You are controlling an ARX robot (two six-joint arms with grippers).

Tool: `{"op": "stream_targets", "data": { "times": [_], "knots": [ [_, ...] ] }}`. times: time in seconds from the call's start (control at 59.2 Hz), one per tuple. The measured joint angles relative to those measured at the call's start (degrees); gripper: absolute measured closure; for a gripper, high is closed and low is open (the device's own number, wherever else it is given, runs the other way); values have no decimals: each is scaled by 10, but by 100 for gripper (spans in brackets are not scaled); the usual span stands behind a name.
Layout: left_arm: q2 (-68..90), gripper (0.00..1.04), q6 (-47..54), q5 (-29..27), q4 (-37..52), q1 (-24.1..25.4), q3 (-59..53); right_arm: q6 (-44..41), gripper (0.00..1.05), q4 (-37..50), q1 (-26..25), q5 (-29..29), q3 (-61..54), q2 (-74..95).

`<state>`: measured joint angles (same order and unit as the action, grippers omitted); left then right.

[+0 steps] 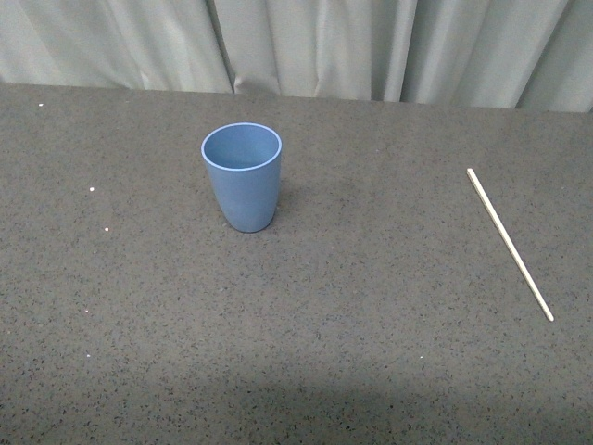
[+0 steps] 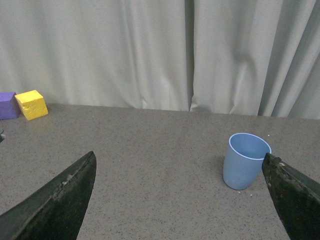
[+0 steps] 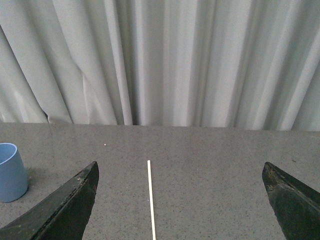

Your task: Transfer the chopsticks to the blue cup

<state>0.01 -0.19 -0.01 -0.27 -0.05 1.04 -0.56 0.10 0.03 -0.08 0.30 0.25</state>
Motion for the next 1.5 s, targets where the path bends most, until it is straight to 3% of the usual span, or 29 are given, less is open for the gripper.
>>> {"op": "stream_targets", "data": {
  "times": [1.334,1.368,1.385,1.419,1.503],
  "knots": [
    [0,7,0,0,0,0,0,0,9,0,0,0,0,0],
    [0,7,0,0,0,0,0,-9,9,4,7,23,0,4],
    [0,7,0,0,0,0,0,-31,9,17,19,69,1,17],
    [0,7,0,-1,0,0,0,-57,9,45,26,107,6,60],
    [0,7,0,0,0,0,0,-65,9,99,-1,64,30,170]
  ]
}}
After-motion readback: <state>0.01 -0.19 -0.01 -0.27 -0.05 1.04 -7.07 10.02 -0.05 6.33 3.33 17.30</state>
